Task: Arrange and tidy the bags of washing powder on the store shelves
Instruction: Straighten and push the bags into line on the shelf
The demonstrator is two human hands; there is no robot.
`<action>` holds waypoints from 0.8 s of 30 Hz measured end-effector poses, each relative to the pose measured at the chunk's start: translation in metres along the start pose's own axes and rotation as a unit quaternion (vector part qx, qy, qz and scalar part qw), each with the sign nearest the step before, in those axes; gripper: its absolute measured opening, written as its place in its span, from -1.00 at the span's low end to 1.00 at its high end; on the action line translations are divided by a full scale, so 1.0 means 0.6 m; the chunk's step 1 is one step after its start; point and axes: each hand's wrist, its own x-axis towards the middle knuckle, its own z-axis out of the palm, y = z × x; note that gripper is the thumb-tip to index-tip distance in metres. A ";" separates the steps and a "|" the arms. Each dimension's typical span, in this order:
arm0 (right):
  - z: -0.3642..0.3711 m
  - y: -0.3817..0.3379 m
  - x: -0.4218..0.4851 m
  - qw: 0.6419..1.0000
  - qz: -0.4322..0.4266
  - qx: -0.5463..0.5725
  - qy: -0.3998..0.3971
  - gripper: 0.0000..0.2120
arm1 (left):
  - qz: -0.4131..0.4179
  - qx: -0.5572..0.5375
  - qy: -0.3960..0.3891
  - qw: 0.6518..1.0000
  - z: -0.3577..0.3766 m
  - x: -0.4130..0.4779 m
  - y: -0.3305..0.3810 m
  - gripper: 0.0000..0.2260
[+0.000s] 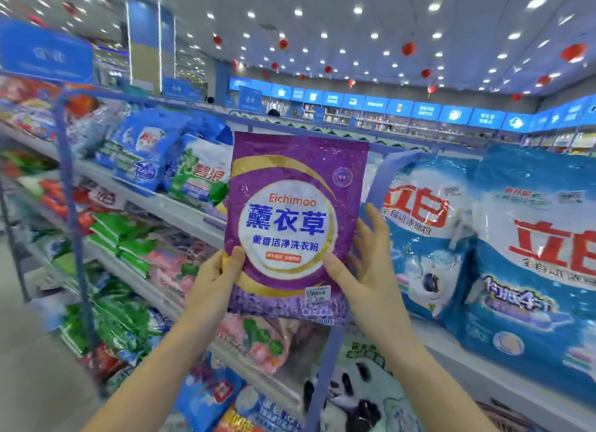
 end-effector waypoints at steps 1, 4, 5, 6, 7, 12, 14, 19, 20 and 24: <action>0.021 0.011 0.014 1.000 0.012 -0.011 -0.003 -0.24 | 0.000 -0.005 -0.009 1.000 -0.010 0.022 0.002 -0.69; 0.088 0.058 0.074 0.997 0.056 -0.046 -0.013 -0.13 | -0.003 -0.012 -0.044 0.999 -0.048 0.113 0.002 -0.69; 0.110 0.068 0.097 0.995 0.075 -0.060 -0.004 -0.12 | -0.009 -0.005 -0.060 0.998 -0.062 0.146 0.003 -0.69; 0.130 0.079 0.123 0.993 0.090 -0.071 0.014 -0.15 | -0.018 0.005 -0.078 0.997 -0.080 0.188 0.000 -0.66; 0.147 0.089 0.150 0.991 0.098 -0.085 0.032 -0.23 | -0.029 0.015 -0.099 0.995 -0.095 0.227 0.002 -0.63; 0.225 0.120 0.252 0.980 0.126 -0.125 0.093 -0.59 | -0.061 0.059 -0.194 0.977 -0.145 0.401 -0.004 -0.69; 0.243 0.134 0.278 0.971 0.139 -0.154 0.122 -0.60 | -0.046 0.068 -0.231 0.969 -0.149 0.445 -0.003 -0.83; 0.272 0.160 0.298 0.948 0.180 -0.220 0.143 -0.51 | -0.088 0.073 -0.284 0.952 -0.154 0.493 -0.027 -0.80; 0.278 0.162 0.297 0.946 0.188 -0.228 0.136 -0.51 | -0.110 0.070 -0.299 0.945 -0.153 0.500 -0.037 -0.73; 0.300 0.172 0.297 0.939 0.213 -0.239 0.128 -0.35 | -0.183 -0.019 -0.333 0.925 -0.149 0.518 -0.062 -0.68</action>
